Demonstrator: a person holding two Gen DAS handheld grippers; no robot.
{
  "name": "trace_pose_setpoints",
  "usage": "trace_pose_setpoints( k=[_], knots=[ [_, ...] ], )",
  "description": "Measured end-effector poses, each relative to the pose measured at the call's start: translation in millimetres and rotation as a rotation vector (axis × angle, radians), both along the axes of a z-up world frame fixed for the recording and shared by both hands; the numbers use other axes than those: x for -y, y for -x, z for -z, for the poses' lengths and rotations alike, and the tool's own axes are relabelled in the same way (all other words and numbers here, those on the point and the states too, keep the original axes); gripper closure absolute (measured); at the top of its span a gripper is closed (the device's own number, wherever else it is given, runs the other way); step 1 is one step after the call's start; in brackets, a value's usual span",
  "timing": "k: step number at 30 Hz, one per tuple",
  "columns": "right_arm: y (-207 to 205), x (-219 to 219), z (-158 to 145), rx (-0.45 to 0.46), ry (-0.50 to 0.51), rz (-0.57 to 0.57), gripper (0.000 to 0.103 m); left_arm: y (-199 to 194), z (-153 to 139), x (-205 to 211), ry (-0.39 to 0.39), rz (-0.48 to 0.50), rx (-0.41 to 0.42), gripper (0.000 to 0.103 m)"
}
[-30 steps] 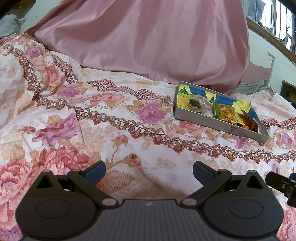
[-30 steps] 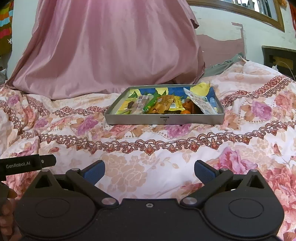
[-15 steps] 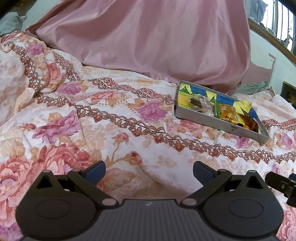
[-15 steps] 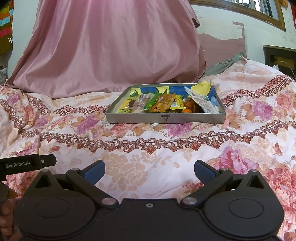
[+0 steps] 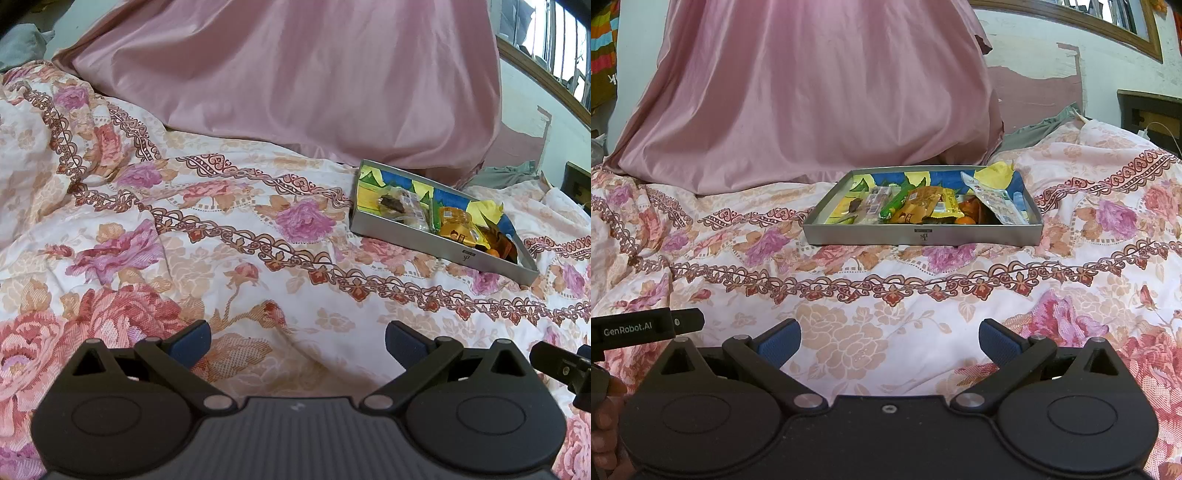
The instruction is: Organize snacks
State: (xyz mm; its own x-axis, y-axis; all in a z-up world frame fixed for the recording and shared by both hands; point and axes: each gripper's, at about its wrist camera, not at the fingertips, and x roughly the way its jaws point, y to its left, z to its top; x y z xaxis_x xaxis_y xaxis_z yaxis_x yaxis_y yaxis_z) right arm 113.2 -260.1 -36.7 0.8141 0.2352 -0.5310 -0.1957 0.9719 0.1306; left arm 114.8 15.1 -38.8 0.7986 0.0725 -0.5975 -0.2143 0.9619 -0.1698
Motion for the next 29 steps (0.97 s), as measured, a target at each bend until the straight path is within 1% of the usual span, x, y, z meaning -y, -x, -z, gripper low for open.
trace_pose_setpoints(
  k=[12,14,17,19,29],
  knots=[
    [1.4,-1.7,0.7,-0.001,0.002,-0.005,0.001,1.1,1.0,0.3,-0.007,0.001,0.0,0.001],
    [2.4,-2.3,1.5,-0.002,0.002,-0.007,0.001,1.1,1.7,1.9,-0.029,-0.007,-0.009,0.001],
    [2.6,-3.0,1.6,-0.003,0.004,-0.01,0.001,-3.3,3.6,7.0,-0.093,-0.024,-0.065,0.001],
    [3.5,-3.5,1.7,-0.003,0.005,-0.011,0.001,-3.6,5.3,8.9,-0.121,-0.022,-0.074,0.001],
    [2.2,-3.0,1.1,-0.007,0.008,-0.016,0.001,-1.8,3.8,9.0,-0.12,-0.013,-0.06,0.001]
  ],
)
